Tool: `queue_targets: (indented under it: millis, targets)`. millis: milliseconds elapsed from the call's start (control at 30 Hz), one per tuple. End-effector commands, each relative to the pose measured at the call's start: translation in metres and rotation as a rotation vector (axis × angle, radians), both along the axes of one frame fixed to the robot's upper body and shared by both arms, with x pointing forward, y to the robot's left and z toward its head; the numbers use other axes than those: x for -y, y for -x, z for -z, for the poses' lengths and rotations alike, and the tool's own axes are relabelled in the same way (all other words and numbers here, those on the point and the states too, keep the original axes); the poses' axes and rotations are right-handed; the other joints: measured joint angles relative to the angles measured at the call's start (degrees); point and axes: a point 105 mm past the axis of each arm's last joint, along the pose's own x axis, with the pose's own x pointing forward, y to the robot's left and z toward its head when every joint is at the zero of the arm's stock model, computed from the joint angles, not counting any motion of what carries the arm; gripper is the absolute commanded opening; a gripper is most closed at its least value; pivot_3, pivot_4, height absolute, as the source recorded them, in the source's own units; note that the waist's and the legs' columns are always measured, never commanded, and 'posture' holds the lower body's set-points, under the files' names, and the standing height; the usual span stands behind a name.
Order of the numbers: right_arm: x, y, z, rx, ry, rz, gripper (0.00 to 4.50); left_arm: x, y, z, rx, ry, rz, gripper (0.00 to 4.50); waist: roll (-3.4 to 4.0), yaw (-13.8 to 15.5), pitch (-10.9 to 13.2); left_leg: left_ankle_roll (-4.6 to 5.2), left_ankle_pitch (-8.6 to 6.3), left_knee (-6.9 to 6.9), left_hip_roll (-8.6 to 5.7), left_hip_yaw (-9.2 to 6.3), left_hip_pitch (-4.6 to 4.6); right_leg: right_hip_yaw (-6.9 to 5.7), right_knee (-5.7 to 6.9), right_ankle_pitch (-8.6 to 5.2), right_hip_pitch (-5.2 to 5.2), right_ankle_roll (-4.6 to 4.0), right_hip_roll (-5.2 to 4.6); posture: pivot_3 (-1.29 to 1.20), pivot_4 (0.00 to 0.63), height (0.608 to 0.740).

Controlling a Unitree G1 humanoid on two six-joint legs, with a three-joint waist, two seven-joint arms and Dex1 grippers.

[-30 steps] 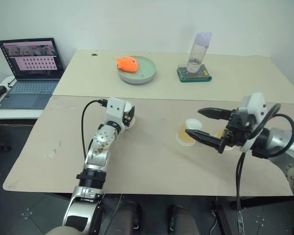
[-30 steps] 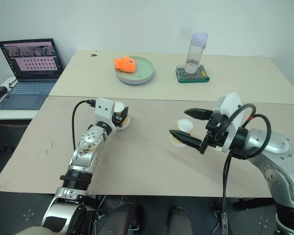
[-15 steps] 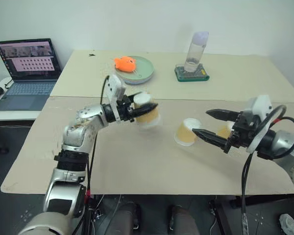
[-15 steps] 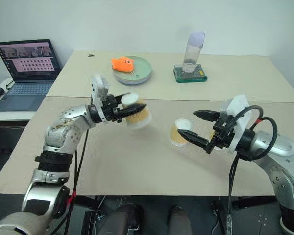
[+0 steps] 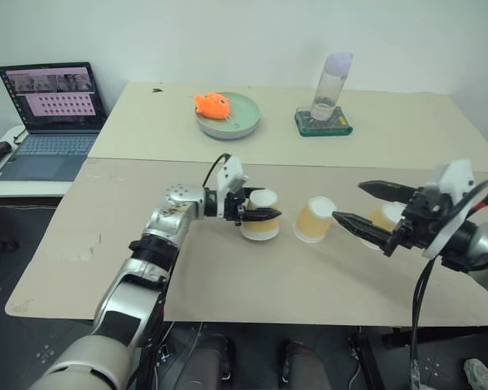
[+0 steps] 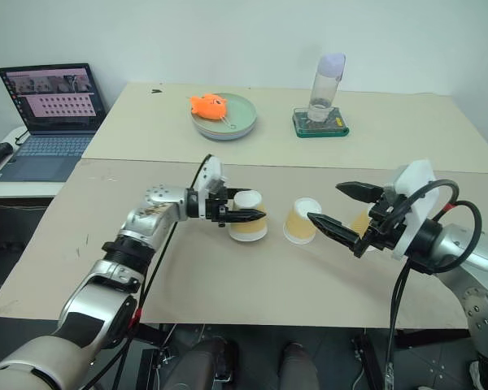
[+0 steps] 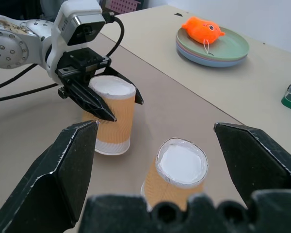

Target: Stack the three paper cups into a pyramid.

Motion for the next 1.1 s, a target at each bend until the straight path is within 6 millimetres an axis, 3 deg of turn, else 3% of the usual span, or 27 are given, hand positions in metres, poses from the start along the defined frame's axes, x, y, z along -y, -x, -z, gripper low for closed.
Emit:
queue_targets:
  millis: [33, 933, 1000, 1100]
  targets:
    - [0.001, 0.005, -0.014, 0.062, 0.011, 0.013, 4.5, 0.013, 0.001, -0.005, 0.068, -0.023, 0.056, 2.4, 0.0, -0.1, 0.0, 0.0, 0.0, 0.0, 0.0, 0.0, 0.0, 0.0, 0.0, 0.0, 0.0, 0.0, 0.0, 0.0, 0.15, 0.74]
    - [0.004, 0.01, -0.017, 0.07, 0.013, 0.034, 4.5, 0.032, -0.007, -0.002, 0.125, -0.04, 0.056, 2.4, -0.01, -0.1, 0.0, 0.05, -0.01, 0.05, 0.01, 0.0, 0.0, -0.03, 0.01, 0.0, 0.04, 0.03, -0.01, 0.0, 0.15, 0.74]
    - [0.005, 0.01, -0.017, 0.071, 0.014, 0.037, 4.5, 0.032, -0.007, -0.003, 0.127, -0.039, 0.054, 3.39, -0.01, -0.1, 0.0, 0.05, -0.01, 0.05, 0.01, 0.0, 0.0, -0.03, 0.01, 0.0, 0.04, 0.03, -0.01, 0.0, 0.15, 0.74]
    - [0.005, 0.01, -0.017, 0.072, 0.014, 0.039, 4.5, 0.031, -0.008, -0.005, 0.128, -0.04, 0.055, 4.45, -0.01, -0.2, 0.0, 0.05, -0.01, 0.05, 0.01, 0.0, 0.0, -0.03, 0.01, 0.0, 0.04, 0.03, 0.0, 0.0, 0.15, 0.74]
